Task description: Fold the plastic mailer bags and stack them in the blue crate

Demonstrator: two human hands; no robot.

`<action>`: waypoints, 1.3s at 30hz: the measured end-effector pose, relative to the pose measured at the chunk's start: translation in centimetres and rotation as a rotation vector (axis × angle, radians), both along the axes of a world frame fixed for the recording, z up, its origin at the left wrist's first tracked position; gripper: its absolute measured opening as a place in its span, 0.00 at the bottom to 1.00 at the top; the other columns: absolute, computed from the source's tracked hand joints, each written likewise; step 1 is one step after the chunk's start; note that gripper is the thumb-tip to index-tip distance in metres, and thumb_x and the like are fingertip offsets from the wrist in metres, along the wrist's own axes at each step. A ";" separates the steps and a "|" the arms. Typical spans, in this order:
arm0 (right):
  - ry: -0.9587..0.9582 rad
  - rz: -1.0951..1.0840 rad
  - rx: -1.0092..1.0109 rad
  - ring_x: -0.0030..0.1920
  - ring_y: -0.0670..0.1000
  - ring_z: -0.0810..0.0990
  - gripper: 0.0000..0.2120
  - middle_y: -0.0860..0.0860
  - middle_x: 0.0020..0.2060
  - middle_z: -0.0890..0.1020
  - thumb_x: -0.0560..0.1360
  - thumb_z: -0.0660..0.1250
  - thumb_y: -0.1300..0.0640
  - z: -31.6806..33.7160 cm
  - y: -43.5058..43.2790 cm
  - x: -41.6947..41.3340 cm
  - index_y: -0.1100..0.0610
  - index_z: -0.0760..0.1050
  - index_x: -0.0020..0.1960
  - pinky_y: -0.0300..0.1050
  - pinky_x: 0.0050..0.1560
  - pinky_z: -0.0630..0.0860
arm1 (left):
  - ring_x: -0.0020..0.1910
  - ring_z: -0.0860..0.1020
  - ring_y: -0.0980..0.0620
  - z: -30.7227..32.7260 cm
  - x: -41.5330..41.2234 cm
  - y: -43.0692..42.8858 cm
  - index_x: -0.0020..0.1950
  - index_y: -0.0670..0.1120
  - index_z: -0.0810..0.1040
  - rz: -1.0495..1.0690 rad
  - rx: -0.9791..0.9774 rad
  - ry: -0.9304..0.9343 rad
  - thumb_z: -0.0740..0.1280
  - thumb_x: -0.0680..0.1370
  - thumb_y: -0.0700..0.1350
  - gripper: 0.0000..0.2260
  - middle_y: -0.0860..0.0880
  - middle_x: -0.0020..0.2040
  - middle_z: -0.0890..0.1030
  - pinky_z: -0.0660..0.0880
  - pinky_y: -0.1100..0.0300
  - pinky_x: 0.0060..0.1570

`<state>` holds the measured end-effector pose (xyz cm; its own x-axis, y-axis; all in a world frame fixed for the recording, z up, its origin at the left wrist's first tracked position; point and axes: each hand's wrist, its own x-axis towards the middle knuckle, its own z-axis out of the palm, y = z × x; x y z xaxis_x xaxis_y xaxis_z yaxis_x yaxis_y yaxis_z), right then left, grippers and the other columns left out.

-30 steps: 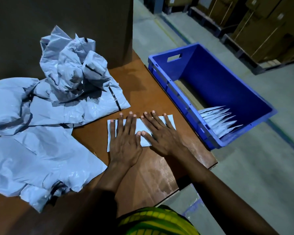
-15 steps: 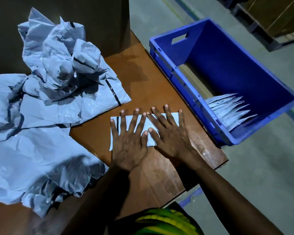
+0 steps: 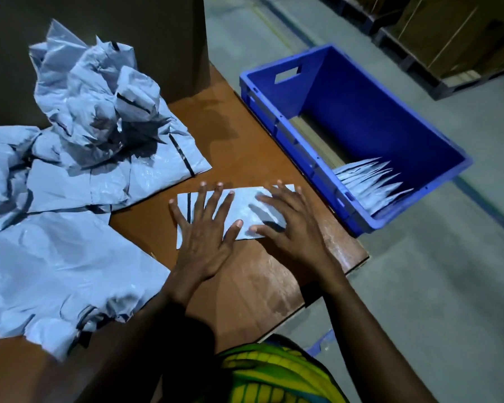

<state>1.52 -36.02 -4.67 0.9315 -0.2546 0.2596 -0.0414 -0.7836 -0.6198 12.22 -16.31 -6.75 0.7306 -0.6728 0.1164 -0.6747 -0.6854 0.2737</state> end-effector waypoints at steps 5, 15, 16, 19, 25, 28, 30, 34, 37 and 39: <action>-0.067 -0.019 -0.330 0.69 0.51 0.77 0.09 0.45 0.61 0.84 0.80 0.73 0.45 -0.7 0.7 -2.6 0.49 0.86 0.52 0.56 0.71 0.68 | 0.83 0.53 0.48 0.4 -1.9 2.0 0.67 0.55 0.77 -0.079 -0.140 0.026 0.64 0.80 0.64 0.20 0.52 0.80 0.66 0.45 0.30 0.77; 0.017 -0.158 -0.361 0.56 0.60 0.82 0.14 0.55 0.51 0.84 0.76 0.72 0.43 1.9 0.7 -2.9 0.54 0.79 0.52 0.46 0.63 0.69 | 0.60 0.77 0.40 2.8 -0.4 2.4 0.60 0.45 0.78 -0.082 -0.202 -0.185 0.68 0.75 0.36 0.15 0.44 0.58 0.78 0.69 0.40 0.59; 0.065 -0.154 -0.335 0.59 0.62 0.82 0.21 0.57 0.54 0.84 0.76 0.66 0.38 2.8 0.5 -3.1 0.55 0.80 0.54 0.46 0.63 0.69 | 0.55 0.79 0.39 3.9 0.1 2.2 0.59 0.44 0.79 -0.097 -0.242 -0.248 0.67 0.75 0.36 0.13 0.44 0.54 0.80 0.69 0.42 0.56; -0.018 -0.169 -0.575 0.60 0.58 0.80 0.27 0.55 0.56 0.84 0.80 0.45 0.54 5.5 -0.9 -0.1 0.58 0.81 0.60 0.57 0.66 0.67 | 0.47 0.79 0.43 8.3 1.6 1.5 0.56 0.45 0.77 -0.138 -0.287 -0.306 0.68 0.79 0.45 0.08 0.47 0.48 0.83 0.65 0.47 0.55; -0.006 -0.119 -0.644 0.49 0.57 0.77 0.15 0.52 0.45 0.82 0.85 0.51 0.55 6.0 -4.1 5.0 0.54 0.76 0.53 0.56 0.61 0.66 | 0.46 0.80 0.42 10.0 5.2 0.1 0.59 0.48 0.76 -0.141 -0.098 0.098 0.63 0.85 0.45 0.05 0.47 0.44 0.83 0.70 0.47 0.53; 0.127 -0.098 -0.660 0.64 0.59 0.75 0.09 0.55 0.60 0.78 0.81 0.62 0.59 3.7 -4.2 6.0 0.54 0.79 0.57 0.60 0.70 0.66 | 0.61 0.77 0.39 6.8 4.6 -1.2 0.68 0.46 0.75 0.058 0.181 -0.068 0.65 0.83 0.47 0.13 0.42 0.60 0.81 0.65 0.39 0.67; 0.130 -0.056 -0.598 0.70 0.59 0.73 0.12 0.56 0.67 0.77 0.81 0.61 0.55 1.9 -2.9 4.9 0.54 0.79 0.61 0.60 0.73 0.64 | 0.68 0.73 0.36 4.7 2.4 -1.6 0.73 0.44 0.72 0.164 0.197 -0.083 0.61 0.84 0.53 0.21 0.38 0.69 0.76 0.62 0.33 0.72; 0.220 -0.007 -0.379 0.82 0.54 0.59 0.26 0.51 0.80 0.67 0.87 0.49 0.40 -0.8 1.2 2.1 0.49 0.69 0.78 0.59 0.81 0.54 | 0.84 0.51 0.40 0.8 -1.7 -1.0 0.85 0.48 0.53 0.123 0.071 -0.049 0.46 0.86 0.60 0.29 0.42 0.85 0.52 0.44 0.37 0.80; 0.281 -0.051 -0.381 0.84 0.51 0.46 0.27 0.47 0.84 0.56 0.87 0.44 0.37 -1.9 2.0 1.2 0.42 0.57 0.84 0.59 0.83 0.44 | 0.84 0.44 0.42 -0.5 -1.9 -0.8 0.86 0.49 0.47 0.084 0.068 -0.086 0.43 0.87 0.60 0.29 0.45 0.85 0.45 0.45 0.36 0.80; 0.280 -0.075 -0.432 0.85 0.51 0.44 0.28 0.46 0.84 0.53 0.86 0.43 0.36 -2.1 1.9 1.2 0.41 0.54 0.84 0.63 0.82 0.44 | 0.84 0.44 0.41 -0.6 -1.7 -0.8 0.86 0.49 0.48 0.071 0.070 -0.113 0.44 0.87 0.59 0.29 0.45 0.86 0.46 0.47 0.36 0.80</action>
